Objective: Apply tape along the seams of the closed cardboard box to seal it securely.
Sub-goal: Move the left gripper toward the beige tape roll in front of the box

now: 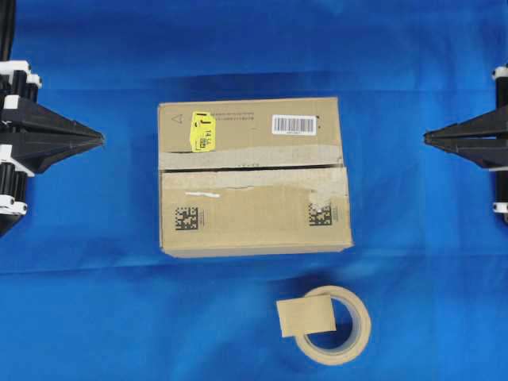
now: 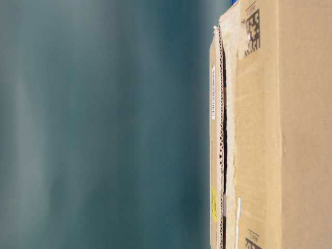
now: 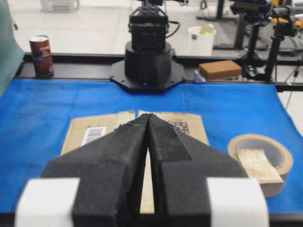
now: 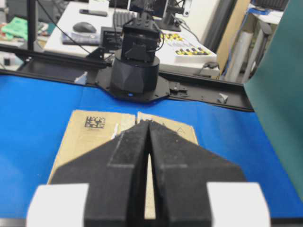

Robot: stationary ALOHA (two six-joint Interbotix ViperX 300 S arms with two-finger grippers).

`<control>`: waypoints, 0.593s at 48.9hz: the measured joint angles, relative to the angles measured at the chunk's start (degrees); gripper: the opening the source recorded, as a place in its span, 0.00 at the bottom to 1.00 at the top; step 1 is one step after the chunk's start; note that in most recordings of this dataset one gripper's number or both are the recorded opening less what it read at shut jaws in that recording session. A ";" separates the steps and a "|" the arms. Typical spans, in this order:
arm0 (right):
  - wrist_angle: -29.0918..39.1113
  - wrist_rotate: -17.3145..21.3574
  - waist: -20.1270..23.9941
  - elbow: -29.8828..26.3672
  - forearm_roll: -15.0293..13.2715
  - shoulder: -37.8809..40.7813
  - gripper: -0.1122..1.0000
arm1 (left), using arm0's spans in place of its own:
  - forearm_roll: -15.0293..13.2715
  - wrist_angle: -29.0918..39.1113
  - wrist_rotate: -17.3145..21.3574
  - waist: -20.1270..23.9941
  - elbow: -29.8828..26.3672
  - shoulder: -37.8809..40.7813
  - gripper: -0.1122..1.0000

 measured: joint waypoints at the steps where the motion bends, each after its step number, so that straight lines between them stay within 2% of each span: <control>1: 0.00 0.00 0.00 0.00 0.09 -0.09 0.12 | -0.09 0.00 0.09 -0.18 0.09 0.00 0.10; 7: 1.85 0.44 0.00 -0.53 0.09 0.09 0.12 | -0.44 0.00 4.31 -3.78 0.00 0.62 0.10; 13: 3.87 0.62 0.00 -1.23 0.09 0.26 0.12 | -0.62 -1.85 12.30 -7.12 0.00 1.93 0.10; 16: 4.13 0.62 0.00 -1.23 0.26 0.35 0.12 | -0.62 -4.04 14.41 -9.14 -0.09 3.52 0.10; 22: 4.13 0.62 0.00 -1.32 0.53 0.62 0.12 | -0.70 -8.35 19.42 -11.69 -0.97 8.09 0.10; 29: 4.13 0.70 0.00 -1.32 0.62 1.23 0.12 | -0.70 -10.72 28.13 -15.47 -3.60 16.00 0.10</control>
